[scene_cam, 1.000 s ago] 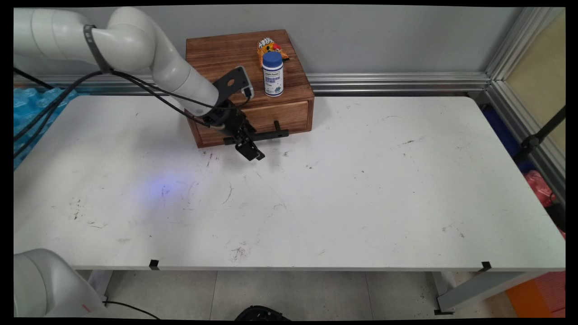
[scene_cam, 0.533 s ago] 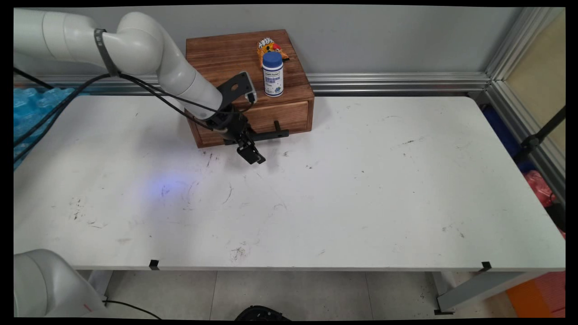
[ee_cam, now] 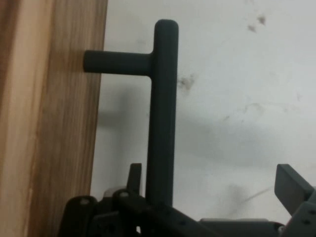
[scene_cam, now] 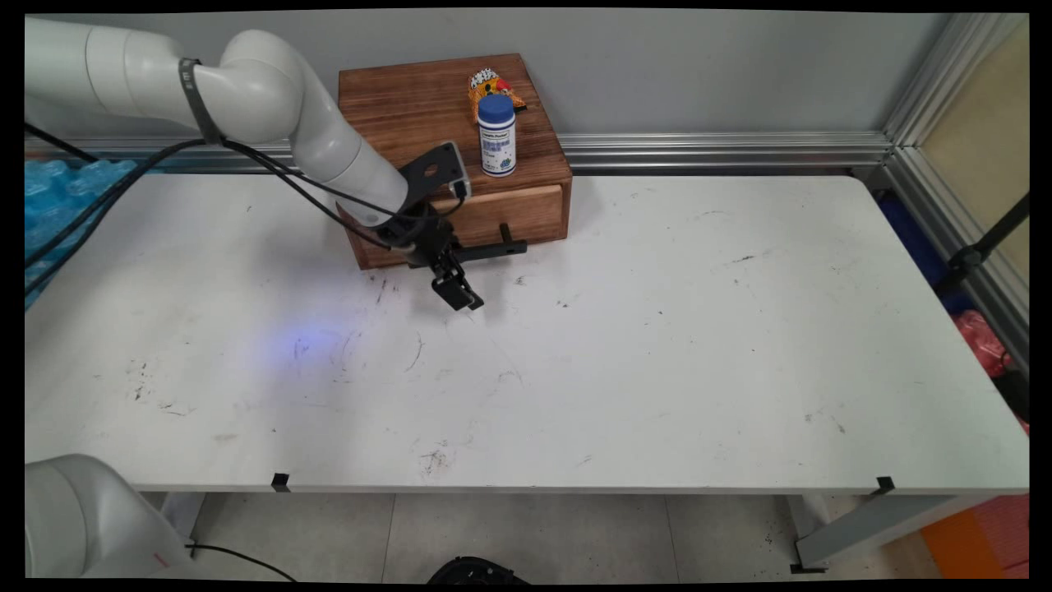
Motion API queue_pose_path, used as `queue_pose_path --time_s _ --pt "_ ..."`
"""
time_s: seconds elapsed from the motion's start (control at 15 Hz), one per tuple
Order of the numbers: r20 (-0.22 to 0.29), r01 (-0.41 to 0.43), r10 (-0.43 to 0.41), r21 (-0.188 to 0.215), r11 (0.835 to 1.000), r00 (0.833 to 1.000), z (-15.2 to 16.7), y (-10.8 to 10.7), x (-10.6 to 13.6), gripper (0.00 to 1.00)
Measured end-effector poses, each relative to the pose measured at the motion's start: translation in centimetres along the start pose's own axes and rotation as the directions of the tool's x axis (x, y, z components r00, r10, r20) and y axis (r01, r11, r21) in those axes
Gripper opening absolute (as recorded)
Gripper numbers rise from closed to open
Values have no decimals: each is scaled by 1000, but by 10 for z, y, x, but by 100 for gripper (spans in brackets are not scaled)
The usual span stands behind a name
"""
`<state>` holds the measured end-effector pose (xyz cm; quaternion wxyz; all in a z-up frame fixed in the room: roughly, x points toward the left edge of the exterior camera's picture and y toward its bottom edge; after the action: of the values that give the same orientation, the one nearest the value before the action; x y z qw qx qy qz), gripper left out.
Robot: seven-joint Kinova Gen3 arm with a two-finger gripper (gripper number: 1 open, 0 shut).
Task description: Open the drawer
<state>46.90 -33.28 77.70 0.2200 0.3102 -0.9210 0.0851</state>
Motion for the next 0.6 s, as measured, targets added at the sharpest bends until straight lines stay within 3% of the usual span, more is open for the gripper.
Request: queue_pose_path --time_s 0.6 --pt "12 -9 10 -51 999 1000 1 31 -4 100"
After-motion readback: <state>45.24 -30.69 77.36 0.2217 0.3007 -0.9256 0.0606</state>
